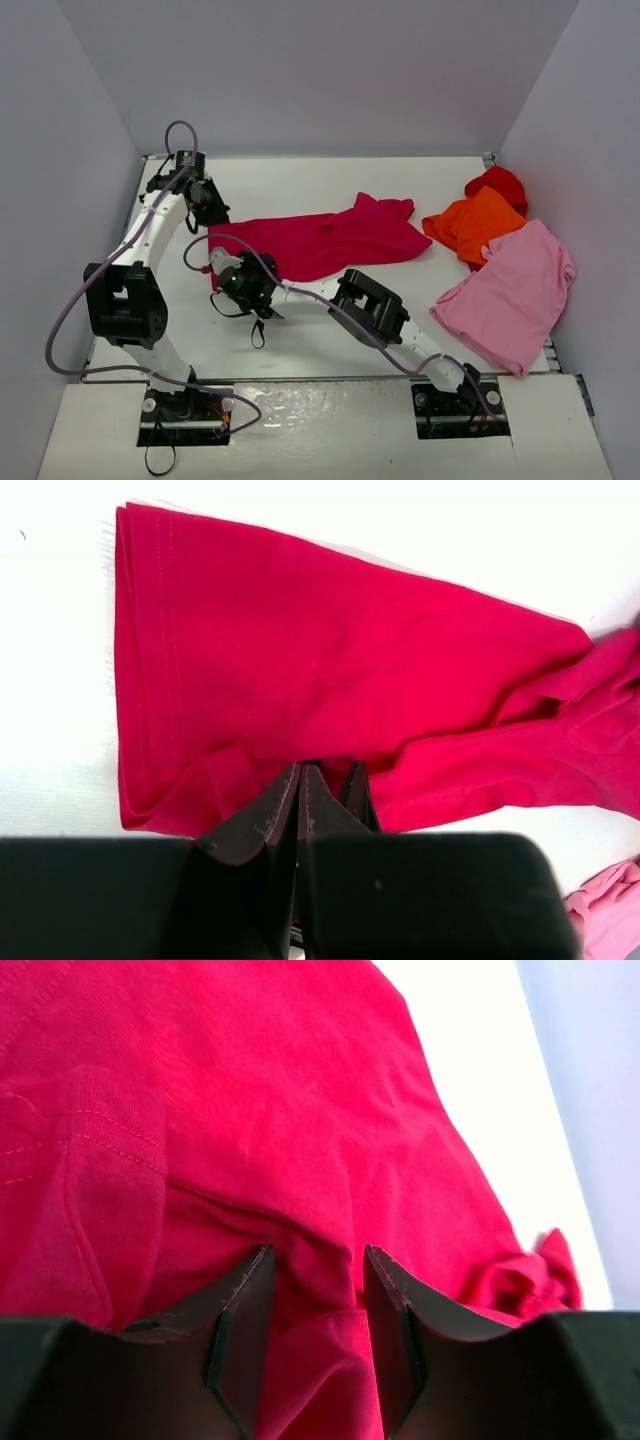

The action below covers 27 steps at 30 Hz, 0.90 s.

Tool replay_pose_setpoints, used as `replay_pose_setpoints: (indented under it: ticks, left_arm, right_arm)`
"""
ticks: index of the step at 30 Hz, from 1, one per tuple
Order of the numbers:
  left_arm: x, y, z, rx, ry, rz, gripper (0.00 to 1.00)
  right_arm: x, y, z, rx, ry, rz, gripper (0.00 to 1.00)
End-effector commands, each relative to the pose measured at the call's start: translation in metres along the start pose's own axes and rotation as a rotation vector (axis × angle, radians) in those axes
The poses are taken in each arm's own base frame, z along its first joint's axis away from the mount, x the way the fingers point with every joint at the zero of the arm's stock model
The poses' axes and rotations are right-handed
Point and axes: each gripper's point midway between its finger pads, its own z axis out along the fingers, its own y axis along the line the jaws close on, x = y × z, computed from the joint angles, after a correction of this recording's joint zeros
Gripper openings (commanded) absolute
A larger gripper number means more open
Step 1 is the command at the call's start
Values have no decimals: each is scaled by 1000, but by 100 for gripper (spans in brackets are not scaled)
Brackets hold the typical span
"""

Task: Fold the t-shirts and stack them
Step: Flatten out the tshirt

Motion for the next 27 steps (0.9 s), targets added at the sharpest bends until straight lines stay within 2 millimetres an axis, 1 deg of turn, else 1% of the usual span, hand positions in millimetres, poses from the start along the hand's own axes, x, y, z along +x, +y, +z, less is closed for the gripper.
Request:
replay_pose_setpoints:
  ticks: [1, 4, 7, 9, 11, 13, 14, 16, 17, 19, 21, 23, 27]
  left_arm:
    - [-22, -17, -28, 81, -98, 0, 0]
    - [-21, -18, -27, 88, -94, -1, 0]
    - [-20, -19, -24, 94, -86, -1, 0]
    - [-19, -20, -22, 100, -76, -3, 0]
    - [-17, -21, -18, 105, -64, -6, 0]
    - [-16, -20, -16, 105, -57, -7, 0]
    - [-15, -20, -15, 105, -54, -8, 0]
    - [-15, -20, -13, 104, -50, -8, 0]
    - [-14, -20, -13, 105, -49, -7, 0]
    - [-14, -21, -14, 111, -48, -5, 0]
    - [-14, -21, -13, 111, -48, -5, 0]
    - [-13, -21, -12, 114, -43, -5, 0]
    - [-12, -23, -12, 127, -37, -6, 0]
  right_arm:
    - [4, -14, -7, 141, 35, -110, 37]
    - [2, -9, -14, 189, 32, -168, 37]
    - [3, 3, -23, 223, 23, -231, 37]
    - [0, 15, -34, 216, -5, -261, 37]
    - [-1, 26, -40, 195, -25, -278, 34]
    - [0, 30, -40, 175, -30, -271, 10]
    - [0, 32, -40, 166, -33, -268, 0]
    - [-3, 29, -43, 155, -46, -252, 0]
    - [-6, 26, -45, 148, -54, -238, 0]
    - [-24, 7, -54, 147, -84, -174, 0]
    - [-36, -10, -60, 154, -104, -125, 0]
    - [-55, -34, -67, 164, -136, -64, 0]
    - [-80, -81, -72, 180, -184, 35, 0]
